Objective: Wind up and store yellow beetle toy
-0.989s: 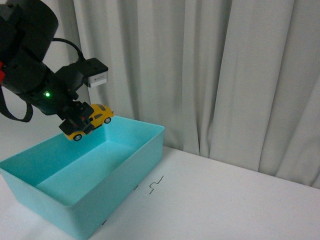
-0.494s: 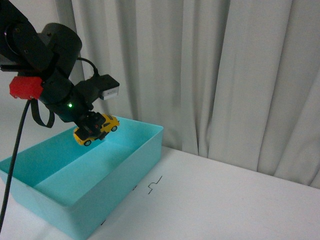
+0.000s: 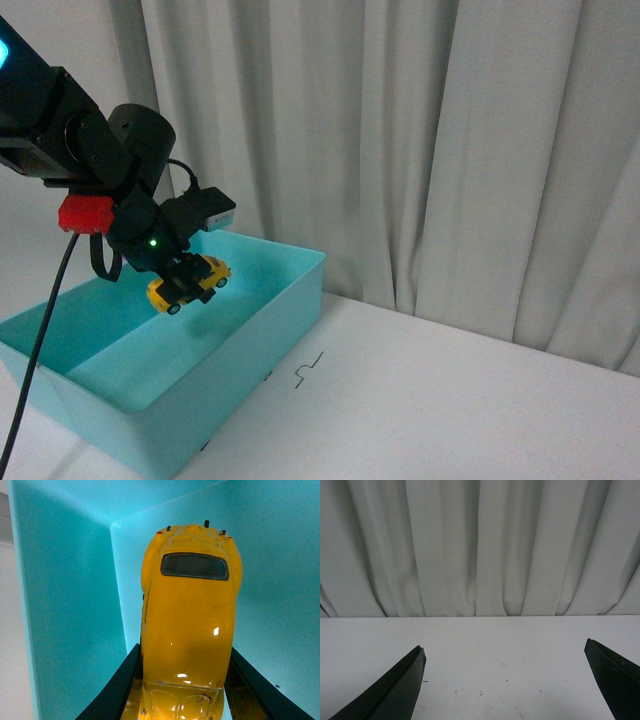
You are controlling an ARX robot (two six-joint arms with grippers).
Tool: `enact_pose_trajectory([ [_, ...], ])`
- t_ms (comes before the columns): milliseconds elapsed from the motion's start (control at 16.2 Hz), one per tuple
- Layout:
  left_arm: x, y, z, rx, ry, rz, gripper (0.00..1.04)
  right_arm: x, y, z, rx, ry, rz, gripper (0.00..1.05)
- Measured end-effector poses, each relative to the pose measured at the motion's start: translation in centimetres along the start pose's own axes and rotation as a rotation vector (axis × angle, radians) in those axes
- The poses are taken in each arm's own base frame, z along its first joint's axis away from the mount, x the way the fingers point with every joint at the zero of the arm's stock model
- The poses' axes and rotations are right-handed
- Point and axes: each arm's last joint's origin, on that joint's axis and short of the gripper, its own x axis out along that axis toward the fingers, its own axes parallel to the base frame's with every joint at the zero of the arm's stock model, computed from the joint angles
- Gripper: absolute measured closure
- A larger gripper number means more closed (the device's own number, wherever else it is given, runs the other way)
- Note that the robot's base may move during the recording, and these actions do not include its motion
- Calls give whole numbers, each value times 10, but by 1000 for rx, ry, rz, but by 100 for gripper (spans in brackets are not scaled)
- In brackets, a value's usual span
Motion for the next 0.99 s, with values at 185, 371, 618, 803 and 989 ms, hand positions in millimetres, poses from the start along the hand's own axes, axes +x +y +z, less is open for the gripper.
enact_pose_trajectory([
  [185, 15, 2, -11, -30, 43, -29, 65, 0, 0, 0, 0, 0, 0, 7],
  [371, 26, 3, -23, -68, 68, -51, 65, 0, 0, 0, 0, 0, 0, 7],
  [618, 30, 4, -33, -147, 53, -86, 47, 0, 0, 0, 0, 0, 0, 7],
  [803, 30, 1, -31, -163, 46, -103, 20, 0, 0, 0, 0, 0, 0, 7],
  [989, 8, 11, -22, -214, -34, -110, 7, 0, 0, 0, 0, 0, 0, 7],
])
